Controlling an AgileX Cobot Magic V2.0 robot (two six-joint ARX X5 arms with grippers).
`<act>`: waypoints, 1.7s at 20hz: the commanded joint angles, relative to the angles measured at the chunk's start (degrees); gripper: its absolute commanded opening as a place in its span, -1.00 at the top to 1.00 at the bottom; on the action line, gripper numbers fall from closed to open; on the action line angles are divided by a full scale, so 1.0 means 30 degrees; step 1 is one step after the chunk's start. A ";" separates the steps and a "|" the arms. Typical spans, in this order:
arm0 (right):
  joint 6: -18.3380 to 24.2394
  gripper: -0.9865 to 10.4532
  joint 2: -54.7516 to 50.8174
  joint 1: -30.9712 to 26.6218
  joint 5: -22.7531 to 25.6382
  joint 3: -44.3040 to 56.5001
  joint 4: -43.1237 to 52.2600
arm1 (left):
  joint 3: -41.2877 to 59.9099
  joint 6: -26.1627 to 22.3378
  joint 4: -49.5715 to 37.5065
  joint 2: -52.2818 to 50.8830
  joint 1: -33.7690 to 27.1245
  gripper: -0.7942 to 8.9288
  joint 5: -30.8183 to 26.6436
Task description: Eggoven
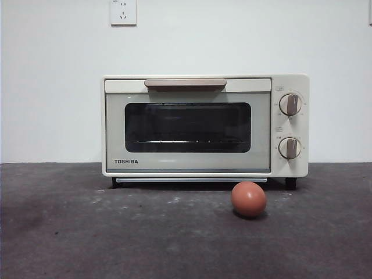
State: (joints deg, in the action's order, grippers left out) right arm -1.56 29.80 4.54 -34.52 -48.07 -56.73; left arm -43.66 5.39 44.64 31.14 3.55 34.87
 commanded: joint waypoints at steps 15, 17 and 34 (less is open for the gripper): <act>-0.5005 0.13 1.0404 0.6870 0.5304 -0.0277 0.7278 | -0.0357 -0.0277 -0.0204 0.0095 0.0036 0.82 0.0109; -0.5661 0.13 1.2145 0.7869 0.6411 -0.0284 0.8692 | -0.0357 -0.0277 -0.0204 0.0095 0.0036 0.82 0.0109; -0.6710 0.18 2.2214 0.9879 1.0535 -0.2521 1.2262 | -0.0357 -0.0277 -0.0219 0.0102 0.0080 0.82 0.0102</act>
State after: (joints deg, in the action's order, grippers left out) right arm -21.06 95.39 33.69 -3.16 -54.52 -20.47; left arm -43.66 5.26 44.60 31.14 3.66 34.87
